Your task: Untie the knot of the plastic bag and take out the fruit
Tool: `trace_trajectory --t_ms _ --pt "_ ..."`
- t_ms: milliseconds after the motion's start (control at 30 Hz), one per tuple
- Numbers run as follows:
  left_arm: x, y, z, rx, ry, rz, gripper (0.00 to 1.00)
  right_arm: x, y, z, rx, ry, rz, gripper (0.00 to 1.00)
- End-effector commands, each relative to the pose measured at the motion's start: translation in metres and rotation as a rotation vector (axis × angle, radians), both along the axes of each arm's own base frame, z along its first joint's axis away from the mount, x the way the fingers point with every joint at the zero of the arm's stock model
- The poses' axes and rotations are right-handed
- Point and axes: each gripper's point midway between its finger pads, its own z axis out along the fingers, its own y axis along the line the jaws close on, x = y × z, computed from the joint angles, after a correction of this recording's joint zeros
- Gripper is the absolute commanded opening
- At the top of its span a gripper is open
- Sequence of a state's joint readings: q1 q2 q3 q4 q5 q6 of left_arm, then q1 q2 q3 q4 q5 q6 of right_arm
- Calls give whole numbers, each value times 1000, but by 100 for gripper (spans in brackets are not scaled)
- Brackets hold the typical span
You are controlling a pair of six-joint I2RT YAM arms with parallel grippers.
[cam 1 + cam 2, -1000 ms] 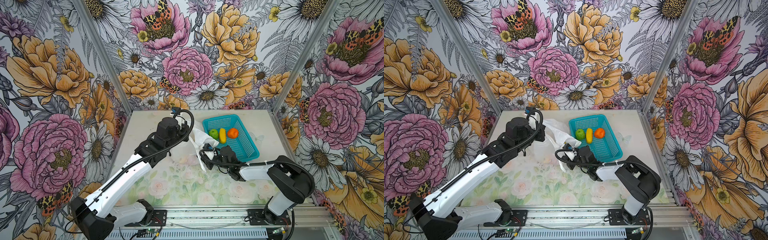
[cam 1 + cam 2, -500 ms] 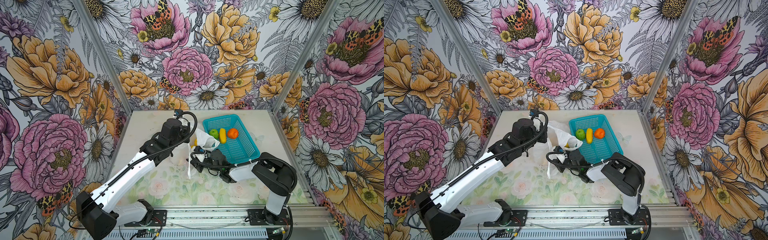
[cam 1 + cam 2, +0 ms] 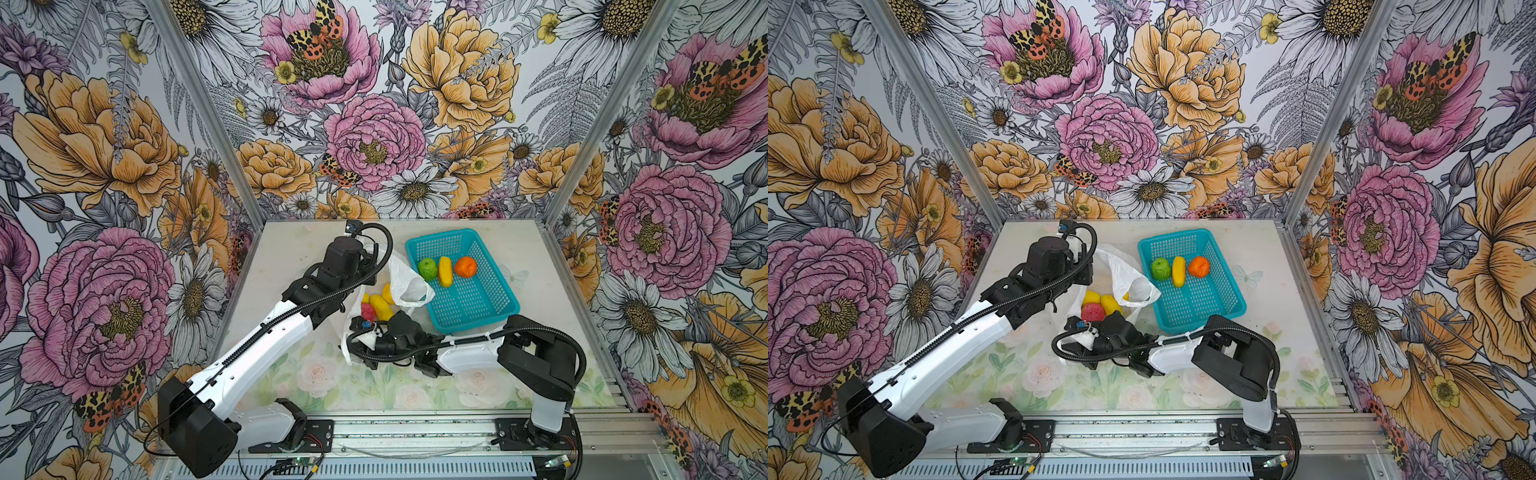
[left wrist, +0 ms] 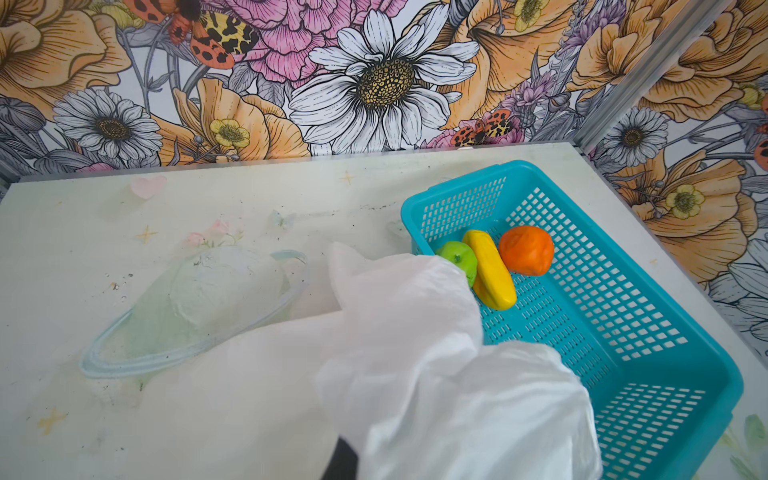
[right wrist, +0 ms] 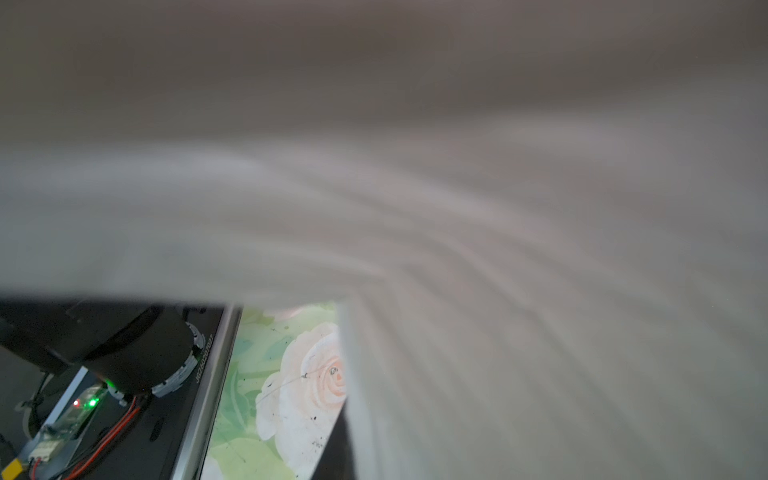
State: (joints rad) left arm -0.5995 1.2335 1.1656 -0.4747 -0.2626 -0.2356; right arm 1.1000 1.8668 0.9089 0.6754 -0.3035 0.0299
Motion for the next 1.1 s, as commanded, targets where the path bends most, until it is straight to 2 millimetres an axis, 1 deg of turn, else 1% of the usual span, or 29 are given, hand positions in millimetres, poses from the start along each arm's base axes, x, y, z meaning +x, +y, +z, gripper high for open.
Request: trace_trajectory --t_ms 0,33,100,200,300,400,467,533,600,633,700,733,833,933,967,1067 --pt "0 9 19 -42 -58 26 0 12 -17 -9 -75 -51 -96 36" --pt "0 9 21 -47 -67 19 0 16 -25 -10 -88 -66 -132 38" --pt "2 8 23 -50 -77 13 0 25 -46 -4 -107 -112 -210 40" --pt "6 7 21 -48 -78 10 0 30 -73 7 -128 -160 -289 38" --pt "10 6 15 -38 -68 10 0 31 -93 20 -119 -199 -335 36" --pt "10 4 11 -37 -57 7 0 34 -106 29 -109 -212 -361 29" --pt "10 4 10 -37 -53 4 0 31 -110 34 -95 -213 -349 28" --pt "8 4 14 -45 -60 2 0 28 -114 36 -80 -216 -344 28" --pt "6 4 20 -53 -70 -9 0 35 -120 34 -83 -219 -373 25" --pt "5 4 23 -58 -76 -13 0 41 -122 32 -88 -213 -387 22" --pt "2 5 27 -63 -89 -16 0 53 -122 21 -99 -173 -402 15" --pt "-1 2 28 -71 -87 -41 0 56 -121 15 -102 -153 -403 13" --pt "-1 4 27 -64 -92 -32 0 64 -109 -6 -132 -107 -394 12" --pt "0 2 20 -58 -80 -35 0 74 -93 -27 -159 -66 -400 11" --pt "0 1 19 -54 -78 -37 0 79 -89 -34 -173 -55 -412 13" --pt "0 -2 23 -56 -83 -51 0 93 -82 -47 -217 -22 -460 28"
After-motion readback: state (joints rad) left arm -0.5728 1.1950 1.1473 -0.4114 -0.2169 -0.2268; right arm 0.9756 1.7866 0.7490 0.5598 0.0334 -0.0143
